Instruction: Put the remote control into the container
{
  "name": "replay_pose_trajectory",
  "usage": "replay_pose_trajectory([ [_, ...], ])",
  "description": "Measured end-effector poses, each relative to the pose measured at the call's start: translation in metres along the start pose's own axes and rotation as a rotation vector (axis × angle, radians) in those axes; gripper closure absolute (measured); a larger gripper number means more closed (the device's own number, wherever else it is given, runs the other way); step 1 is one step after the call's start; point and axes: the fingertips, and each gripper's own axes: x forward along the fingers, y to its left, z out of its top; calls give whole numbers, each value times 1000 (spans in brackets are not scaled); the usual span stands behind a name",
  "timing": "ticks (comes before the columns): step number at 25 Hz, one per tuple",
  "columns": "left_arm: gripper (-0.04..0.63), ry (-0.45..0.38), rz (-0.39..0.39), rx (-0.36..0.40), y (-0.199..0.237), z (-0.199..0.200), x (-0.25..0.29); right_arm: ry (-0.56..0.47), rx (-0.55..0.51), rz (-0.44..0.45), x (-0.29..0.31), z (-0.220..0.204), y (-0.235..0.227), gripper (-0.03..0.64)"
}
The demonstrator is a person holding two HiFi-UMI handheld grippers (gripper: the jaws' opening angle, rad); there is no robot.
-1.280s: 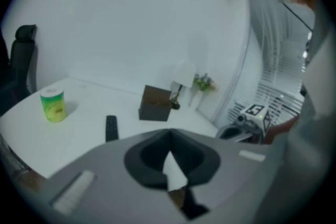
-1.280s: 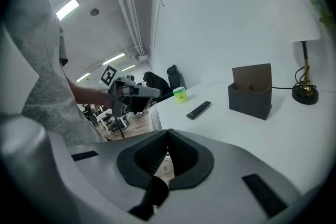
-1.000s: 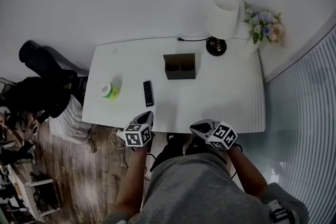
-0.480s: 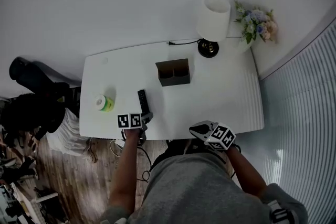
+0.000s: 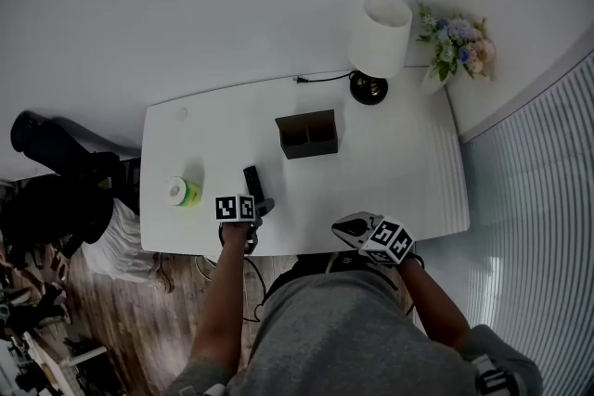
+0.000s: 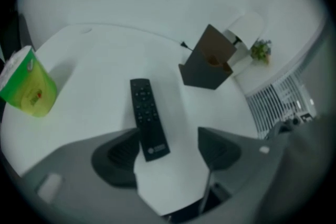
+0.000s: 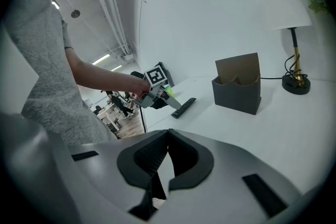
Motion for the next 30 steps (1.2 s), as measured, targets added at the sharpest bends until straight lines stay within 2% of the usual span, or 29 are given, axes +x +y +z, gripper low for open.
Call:
replay_pose_trajectory([
  [2, 230, 18, 26, 12, 6, 3, 7, 1, 2, 1, 3, 3, -3, 600],
  [7, 230, 68, 149, 61, 26, 5, 21, 10, 4, 12, 7, 5, -7, 600],
  [10, 235, 102, 170, 77, 26, 2, 27, 16, 9, 11, 7, 6, -10, 600],
  [13, 267, 114, 212, 80, 30, -2, 31, 28, -3, 8, 6, 6, -13, 600],
  [18, 322, 104, 286, 92, 41, 0, 31, 84, -93, 8, 3, 4, -9, 600],
  [21, 347, 99, 292, 103, 40, 0, 30, 90, -88, 16, 4, 2, -10, 600],
  [24, 405, 96, 295, 134, 38, 1, 29, 93, -93, 23, 7, 4, -9, 600],
  [30, 417, 87, 272, 165, 39, 0, 28, 93, -100, 31, 11, 7, -7, 600],
])
